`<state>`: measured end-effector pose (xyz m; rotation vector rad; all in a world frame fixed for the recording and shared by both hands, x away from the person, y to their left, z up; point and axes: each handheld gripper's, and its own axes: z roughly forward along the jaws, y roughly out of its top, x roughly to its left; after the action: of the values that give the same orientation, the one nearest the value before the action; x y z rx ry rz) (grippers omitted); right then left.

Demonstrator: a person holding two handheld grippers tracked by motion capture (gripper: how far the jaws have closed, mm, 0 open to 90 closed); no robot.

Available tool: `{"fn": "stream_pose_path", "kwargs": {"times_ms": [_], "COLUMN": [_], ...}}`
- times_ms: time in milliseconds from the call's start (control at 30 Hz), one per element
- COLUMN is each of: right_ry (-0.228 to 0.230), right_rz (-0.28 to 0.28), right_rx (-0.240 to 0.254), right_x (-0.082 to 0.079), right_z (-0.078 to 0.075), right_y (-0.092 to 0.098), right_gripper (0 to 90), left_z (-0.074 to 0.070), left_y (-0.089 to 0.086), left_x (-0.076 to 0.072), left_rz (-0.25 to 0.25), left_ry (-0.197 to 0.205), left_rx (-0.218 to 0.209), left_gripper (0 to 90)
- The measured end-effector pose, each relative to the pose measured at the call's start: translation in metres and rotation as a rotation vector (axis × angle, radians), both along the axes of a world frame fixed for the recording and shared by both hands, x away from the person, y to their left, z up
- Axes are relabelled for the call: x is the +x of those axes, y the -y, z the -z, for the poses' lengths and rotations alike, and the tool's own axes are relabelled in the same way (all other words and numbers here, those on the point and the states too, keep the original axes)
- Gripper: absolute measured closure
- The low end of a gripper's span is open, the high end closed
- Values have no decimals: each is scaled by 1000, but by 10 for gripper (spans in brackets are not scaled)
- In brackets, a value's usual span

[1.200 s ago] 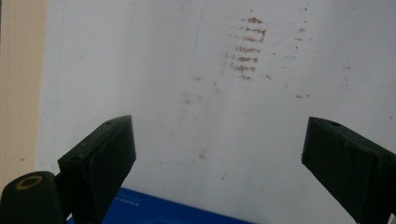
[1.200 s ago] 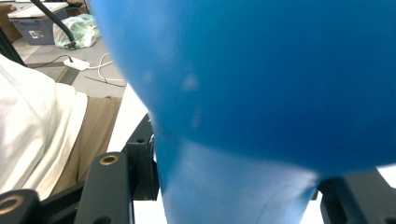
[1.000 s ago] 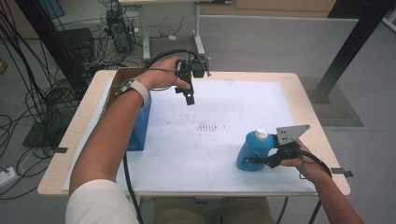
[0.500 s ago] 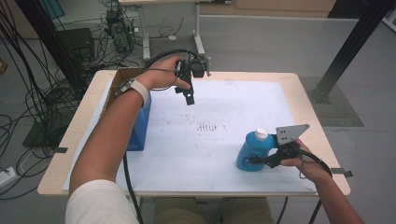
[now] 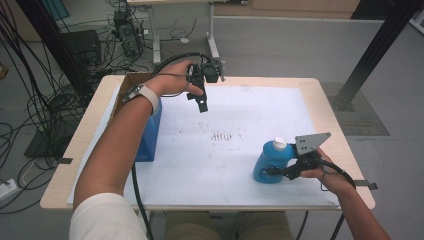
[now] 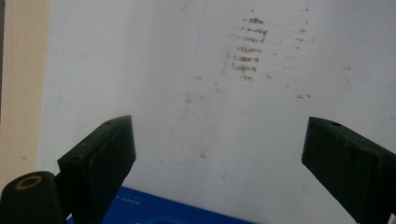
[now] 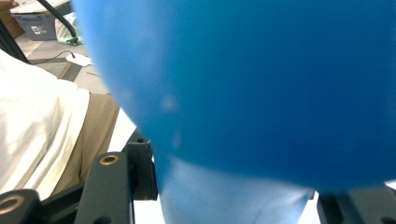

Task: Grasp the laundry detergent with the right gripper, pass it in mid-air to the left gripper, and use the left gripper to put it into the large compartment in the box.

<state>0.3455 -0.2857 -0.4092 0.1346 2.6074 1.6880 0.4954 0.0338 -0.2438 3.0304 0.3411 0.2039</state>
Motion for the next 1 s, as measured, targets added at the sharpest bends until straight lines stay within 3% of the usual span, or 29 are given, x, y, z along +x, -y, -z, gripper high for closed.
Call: {"fn": "stream_pose_path", "kwargs": {"times_ms": [1000], "right_ry": [-7], "right_rz": [-3], "right_rx": [-6], "right_x": [0], "right_z": [0], "right_y": [0], "right_gripper": [428], "left_z": [1], "left_y": [0], "left_x": [0], "left_rz": [-1], "left_ry": [2], "left_rx": [5], "left_gripper": [102]}}
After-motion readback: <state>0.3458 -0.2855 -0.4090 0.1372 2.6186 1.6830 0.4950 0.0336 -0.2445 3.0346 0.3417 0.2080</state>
